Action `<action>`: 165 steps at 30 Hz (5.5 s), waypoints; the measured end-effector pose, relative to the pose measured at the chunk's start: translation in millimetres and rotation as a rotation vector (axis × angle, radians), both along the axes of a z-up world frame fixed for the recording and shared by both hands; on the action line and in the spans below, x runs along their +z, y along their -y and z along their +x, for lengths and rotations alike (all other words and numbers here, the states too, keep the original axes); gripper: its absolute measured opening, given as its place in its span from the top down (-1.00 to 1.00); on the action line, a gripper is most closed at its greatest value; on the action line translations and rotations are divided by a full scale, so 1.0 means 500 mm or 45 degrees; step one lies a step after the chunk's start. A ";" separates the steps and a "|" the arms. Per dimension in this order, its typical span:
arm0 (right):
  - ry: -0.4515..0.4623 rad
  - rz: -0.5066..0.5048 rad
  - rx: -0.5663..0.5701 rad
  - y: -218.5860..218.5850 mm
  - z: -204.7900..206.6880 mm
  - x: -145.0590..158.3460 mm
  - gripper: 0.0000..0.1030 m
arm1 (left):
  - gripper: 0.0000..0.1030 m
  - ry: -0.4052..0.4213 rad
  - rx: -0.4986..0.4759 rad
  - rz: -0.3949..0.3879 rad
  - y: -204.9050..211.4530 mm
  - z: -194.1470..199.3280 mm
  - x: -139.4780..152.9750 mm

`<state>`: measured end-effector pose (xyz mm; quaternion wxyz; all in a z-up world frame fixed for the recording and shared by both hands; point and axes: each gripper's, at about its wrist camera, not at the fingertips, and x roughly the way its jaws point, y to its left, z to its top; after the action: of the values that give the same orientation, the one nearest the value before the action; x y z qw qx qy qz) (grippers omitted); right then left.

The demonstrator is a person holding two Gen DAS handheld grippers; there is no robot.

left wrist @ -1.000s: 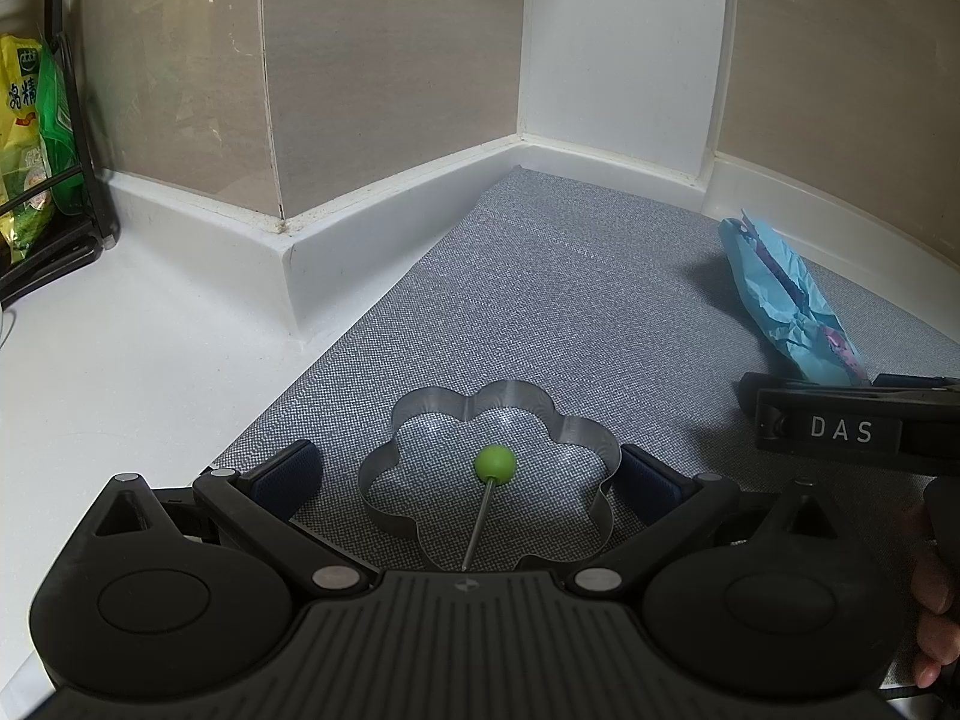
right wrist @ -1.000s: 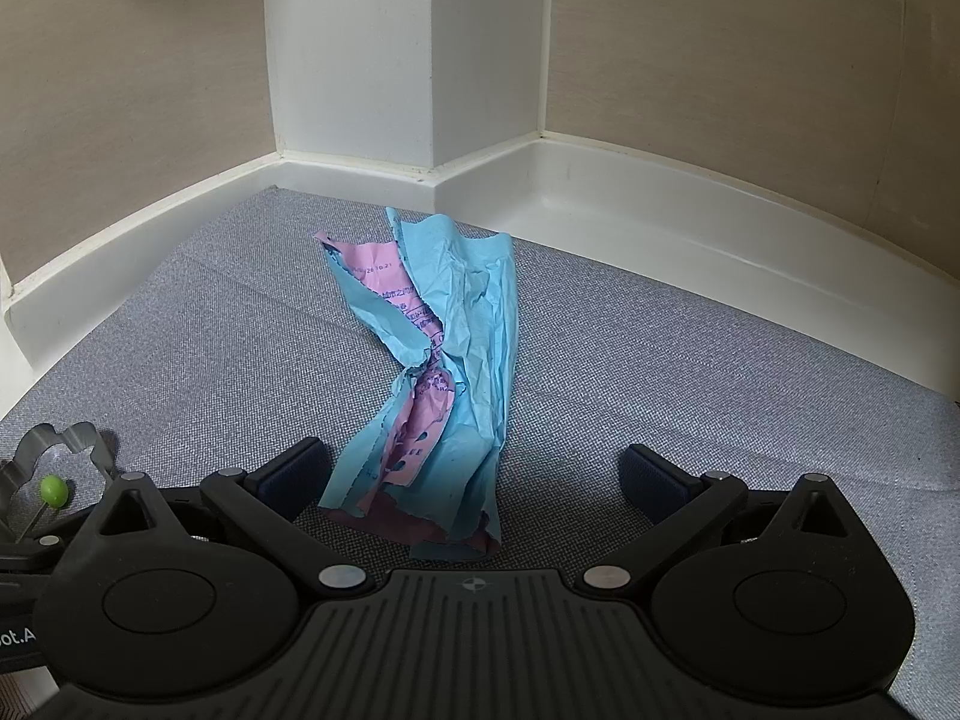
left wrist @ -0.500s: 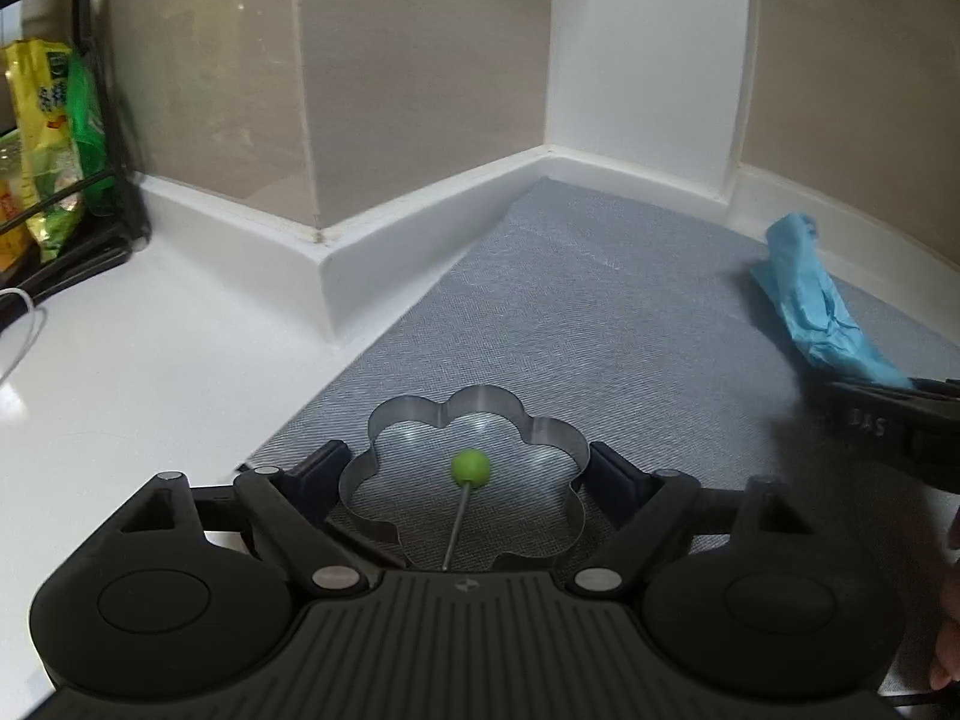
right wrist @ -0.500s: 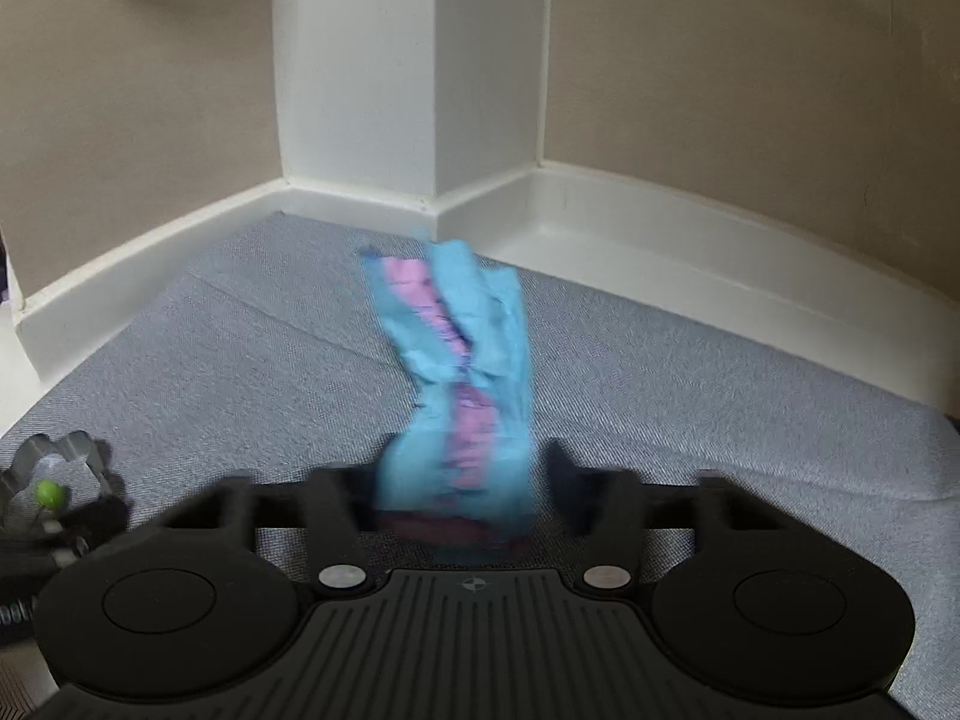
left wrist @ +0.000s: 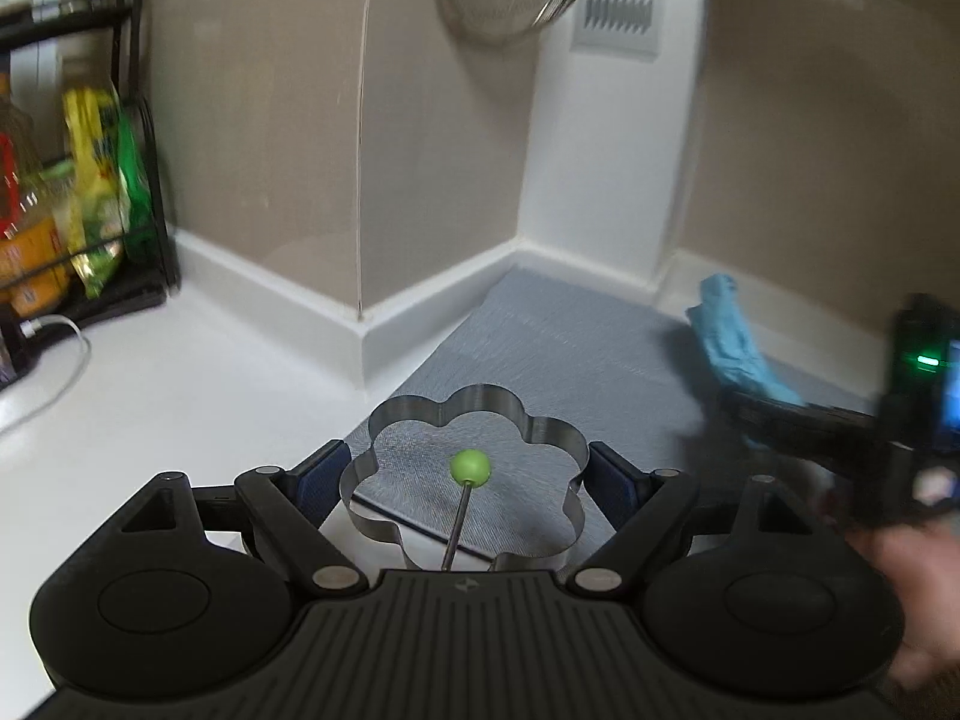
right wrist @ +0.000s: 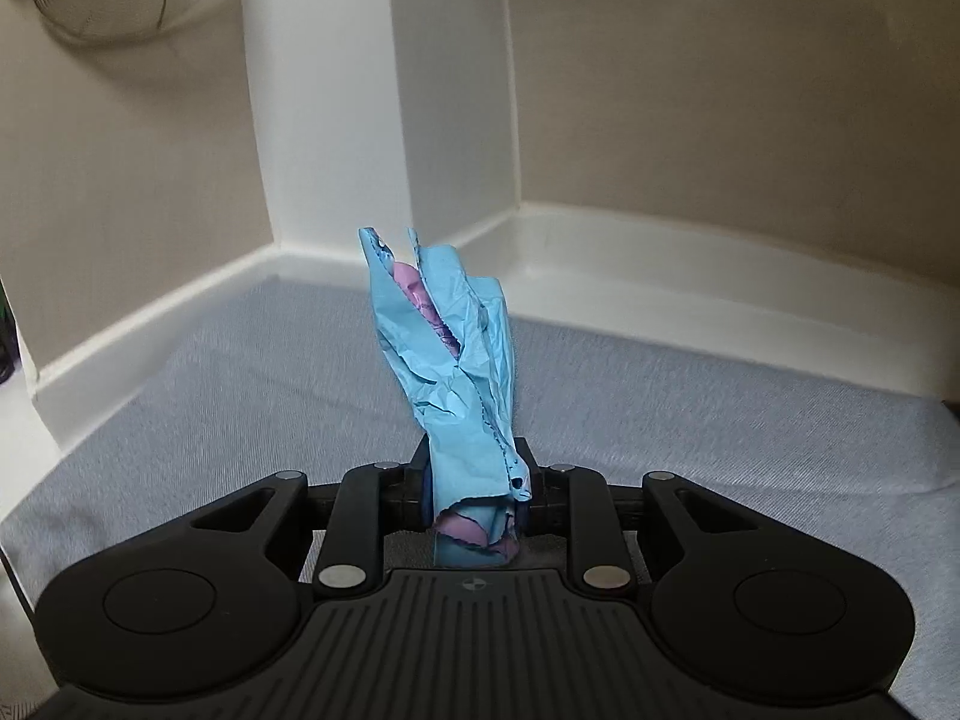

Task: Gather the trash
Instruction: 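Carry the wrapper in the right gripper while the left carries the flower cutter toward the bin, then lower the wrapper and flower cutter into the bin opening with both grippers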

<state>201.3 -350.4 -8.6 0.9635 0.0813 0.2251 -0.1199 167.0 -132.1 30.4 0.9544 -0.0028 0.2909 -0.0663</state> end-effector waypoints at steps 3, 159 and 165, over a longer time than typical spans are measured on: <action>0.003 0.026 -0.053 -0.003 -0.029 0.013 0.51 | -0.70 0.053 -0.037 0.019 -0.011 -0.070 0.026; -0.360 -0.216 0.787 -0.419 -0.805 -0.093 0.50 | -0.70 -0.452 0.259 0.234 -0.264 -0.713 -0.174; -0.395 -0.223 0.799 -0.425 -0.784 -0.107 0.50 | -0.70 -0.482 0.267 0.237 -0.271 -0.696 -0.195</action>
<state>-190.9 -137.6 -61.9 0.9110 -0.0939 0.3716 0.1520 -181.0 3.3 -66.9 0.8807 0.0425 0.4676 0.0619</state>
